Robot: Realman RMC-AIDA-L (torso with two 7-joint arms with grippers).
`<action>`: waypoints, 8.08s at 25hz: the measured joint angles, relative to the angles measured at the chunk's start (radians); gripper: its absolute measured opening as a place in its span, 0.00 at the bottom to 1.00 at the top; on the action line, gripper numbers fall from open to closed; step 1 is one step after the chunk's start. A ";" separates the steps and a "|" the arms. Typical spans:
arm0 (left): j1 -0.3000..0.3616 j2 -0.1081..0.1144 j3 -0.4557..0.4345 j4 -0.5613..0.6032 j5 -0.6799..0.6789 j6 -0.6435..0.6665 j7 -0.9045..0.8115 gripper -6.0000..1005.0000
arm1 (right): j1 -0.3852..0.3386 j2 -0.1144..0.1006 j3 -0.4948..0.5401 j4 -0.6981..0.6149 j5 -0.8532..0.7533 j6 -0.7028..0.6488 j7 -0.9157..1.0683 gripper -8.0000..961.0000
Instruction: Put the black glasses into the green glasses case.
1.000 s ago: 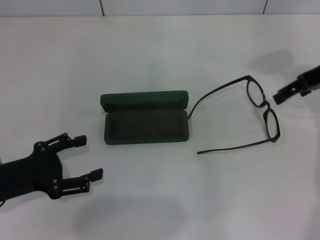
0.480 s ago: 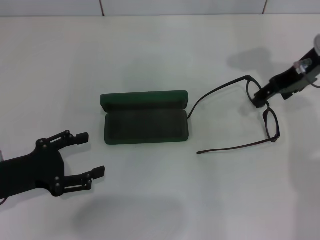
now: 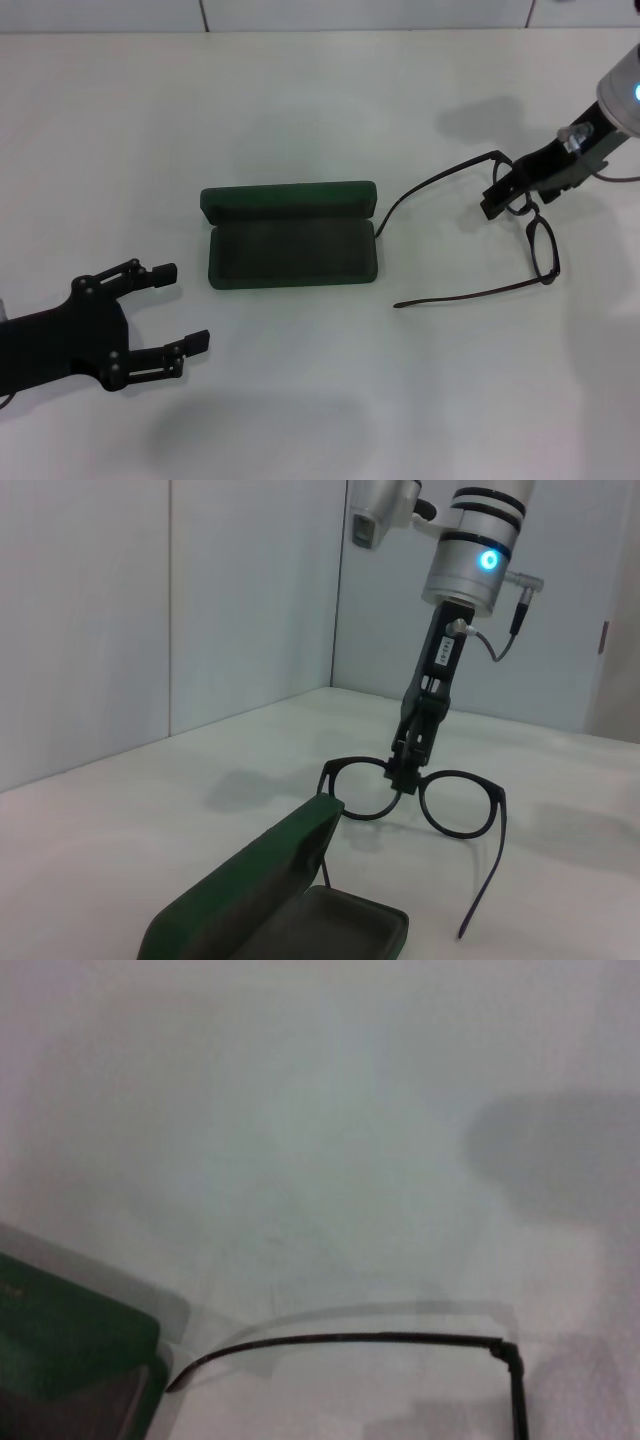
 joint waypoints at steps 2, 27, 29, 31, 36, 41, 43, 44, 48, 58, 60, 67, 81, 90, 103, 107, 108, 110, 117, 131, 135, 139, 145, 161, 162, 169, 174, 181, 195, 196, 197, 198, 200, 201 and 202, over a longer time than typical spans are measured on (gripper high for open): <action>-0.001 0.000 0.000 0.000 0.000 0.000 0.000 0.88 | 0.000 0.002 0.000 0.006 0.000 -0.001 0.001 0.90; -0.003 0.000 0.002 -0.001 0.000 -0.005 0.003 0.88 | -0.009 0.009 -0.113 -0.004 -0.001 0.029 0.066 0.51; -0.006 0.000 0.002 -0.002 0.000 -0.006 0.003 0.88 | -0.010 0.009 -0.114 -0.003 -0.001 0.030 0.067 0.47; -0.009 0.000 0.002 -0.003 0.000 -0.006 0.003 0.88 | -0.010 0.009 -0.115 -0.003 -0.001 0.030 0.067 0.42; -0.011 0.000 0.002 -0.004 0.000 -0.008 0.003 0.88 | -0.009 0.009 -0.116 -0.004 -0.001 0.027 0.067 0.13; -0.012 0.002 0.001 -0.013 0.000 -0.008 0.003 0.88 | -0.008 0.007 -0.117 -0.012 -0.012 0.019 0.067 0.09; -0.012 0.002 0.001 -0.013 0.000 -0.008 0.003 0.88 | -0.012 0.006 -0.116 -0.028 -0.023 0.017 0.067 0.09; -0.012 0.002 0.001 -0.013 0.000 -0.008 0.003 0.88 | -0.015 0.006 -0.114 -0.038 -0.026 0.014 0.067 0.08; -0.011 0.003 0.001 -0.013 0.000 -0.008 -0.001 0.88 | -0.051 0.000 -0.111 -0.114 -0.021 -0.008 0.057 0.08; -0.010 0.003 0.001 -0.012 -0.002 -0.005 -0.006 0.88 | -0.124 -0.026 -0.069 -0.221 -0.006 -0.042 -0.024 0.05; -0.008 0.002 0.000 -0.012 -0.006 -0.001 -0.011 0.88 | -0.138 -0.022 0.006 -0.224 0.017 -0.044 -0.114 0.05; -0.012 0.002 0.000 -0.012 -0.007 0.026 -0.043 0.88 | -0.223 -0.027 0.086 -0.276 0.155 -0.044 -0.337 0.05; -0.064 0.009 0.000 -0.063 -0.009 0.047 -0.077 0.88 | -0.419 -0.020 0.253 -0.301 0.645 -0.051 -0.919 0.05; -0.103 0.008 0.001 -0.095 -0.009 0.047 -0.085 0.88 | -0.437 0.016 0.241 -0.176 0.766 -0.034 -1.263 0.05; -0.125 0.006 0.006 -0.107 -0.008 0.049 -0.087 0.88 | -0.463 0.017 0.240 -0.006 0.923 -0.039 -1.748 0.05; -0.133 0.005 0.007 -0.117 -0.003 0.049 -0.087 0.88 | -0.466 0.017 0.238 0.023 0.963 -0.044 -1.814 0.05; -0.135 0.005 0.008 -0.117 -0.002 0.050 -0.087 0.88 | -0.466 0.017 0.236 0.027 0.966 -0.045 -1.817 0.05; -0.139 0.005 0.008 -0.117 -0.001 0.064 -0.088 0.88 | -0.465 0.015 0.234 0.032 0.967 -0.046 -1.819 0.05; -0.187 0.008 0.016 -0.124 -0.001 0.184 -0.102 0.86 | -0.465 0.011 0.235 0.035 0.968 -0.052 -1.820 0.05; -0.263 0.002 0.114 -0.226 0.021 0.116 0.102 0.76 | -0.455 -0.023 0.244 0.033 1.088 -0.106 -1.691 0.05; -0.292 -0.006 0.115 -0.259 0.036 0.092 0.120 0.62 | -0.445 -0.026 0.243 0.034 1.132 -0.146 -1.634 0.05; -0.344 -0.010 0.115 -0.323 0.038 0.083 0.114 0.46 | -0.423 -0.011 0.235 0.036 1.134 -0.202 -1.620 0.05; -0.407 -0.014 0.116 -0.397 0.038 0.071 0.112 0.18 | -0.385 0.009 0.211 0.064 1.128 -0.244 -1.619 0.05; -0.499 -0.024 0.113 -0.481 0.014 0.058 0.111 0.01 | -0.346 0.015 0.171 0.126 1.127 -0.236 -1.647 0.05; -0.500 -0.025 0.113 -0.482 0.007 0.058 0.111 0.01 | -0.346 0.015 0.168 0.130 1.127 -0.233 -1.652 0.05; -0.501 -0.024 0.113 -0.482 -0.027 0.063 0.108 0.01 | -0.349 0.012 0.153 0.150 1.125 -0.219 -1.676 0.05; -0.501 -0.022 0.115 -0.482 -0.051 0.065 0.102 0.01 | -0.356 0.009 0.119 0.151 1.124 -0.191 -1.679 0.05; -0.501 -0.021 0.112 -0.481 -0.072 0.066 0.098 0.01 | -0.363 0.010 0.087 0.151 1.082 -0.167 -1.683 0.05; -0.505 -0.020 0.111 -0.478 -0.104 0.061 0.098 0.01 | -0.369 0.013 0.022 0.152 1.072 -0.178 -1.693 0.05; -0.505 -0.020 0.111 -0.478 -0.104 0.060 0.098 0.01 | -0.369 0.013 0.020 0.152 1.072 -0.181 -1.693 0.05; -0.505 -0.020 0.110 -0.478 -0.105 0.060 0.098 0.01 | -0.370 0.014 0.017 0.152 1.072 -0.185 -1.693 0.05; -0.505 -0.020 0.110 -0.477 -0.108 0.059 0.098 0.01 | -0.370 0.013 0.014 0.152 1.072 -0.188 -1.693 0.05; -0.505 -0.020 0.109 -0.477 -0.112 0.059 0.098 0.01 | -0.372 0.013 0.006 0.152 1.072 -0.194 -1.695 0.05; -0.504 -0.020 0.109 -0.476 -0.116 0.059 0.098 0.01 | -0.372 0.013 0.003 0.152 1.072 -0.196 -1.699 0.05; -0.503 -0.020 0.109 -0.475 -0.118 0.058 0.098 0.01 | -0.373 0.013 0.001 0.152 1.072 -0.198 -1.703 0.05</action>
